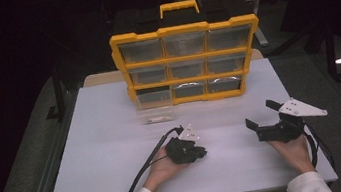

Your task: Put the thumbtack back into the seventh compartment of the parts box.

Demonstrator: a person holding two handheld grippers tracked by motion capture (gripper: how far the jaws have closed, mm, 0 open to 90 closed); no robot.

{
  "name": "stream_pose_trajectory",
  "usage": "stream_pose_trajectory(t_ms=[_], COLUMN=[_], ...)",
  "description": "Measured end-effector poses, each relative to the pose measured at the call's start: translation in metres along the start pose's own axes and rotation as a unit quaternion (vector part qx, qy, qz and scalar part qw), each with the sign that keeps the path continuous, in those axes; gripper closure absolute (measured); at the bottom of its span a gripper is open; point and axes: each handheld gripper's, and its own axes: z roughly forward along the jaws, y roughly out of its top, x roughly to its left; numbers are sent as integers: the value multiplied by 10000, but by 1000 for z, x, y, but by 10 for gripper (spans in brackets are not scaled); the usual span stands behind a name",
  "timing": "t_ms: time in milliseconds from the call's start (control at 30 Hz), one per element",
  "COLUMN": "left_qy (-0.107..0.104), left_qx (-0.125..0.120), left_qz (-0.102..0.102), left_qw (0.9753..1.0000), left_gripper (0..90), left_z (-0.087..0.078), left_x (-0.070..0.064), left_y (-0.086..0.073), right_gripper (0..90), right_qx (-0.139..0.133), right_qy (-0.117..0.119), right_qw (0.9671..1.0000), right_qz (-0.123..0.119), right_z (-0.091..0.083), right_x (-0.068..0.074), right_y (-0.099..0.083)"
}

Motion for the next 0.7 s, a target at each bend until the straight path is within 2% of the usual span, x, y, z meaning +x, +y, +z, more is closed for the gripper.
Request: stream_pose_trajectory(t_ms=[333,567,700], left_qy=[43,127,174], left_qx=[-79,-266,-339], left_qz=[-71,-193,-196], left_qw=[9999,9994,9991], left_gripper=[834,834,834], left_z=[-10,-22,-30], left_x=[3,7,9], left_y=[2,3,4], right_gripper=[0,0,0], right_qx=[10,13,9], right_qy=[2,1,3], right_qw=[10000,10000,10000], right_qz=[-7,-2,-5], right_z=[0,0,1], right_x=[0,0,0], right_y=[0,0,0])
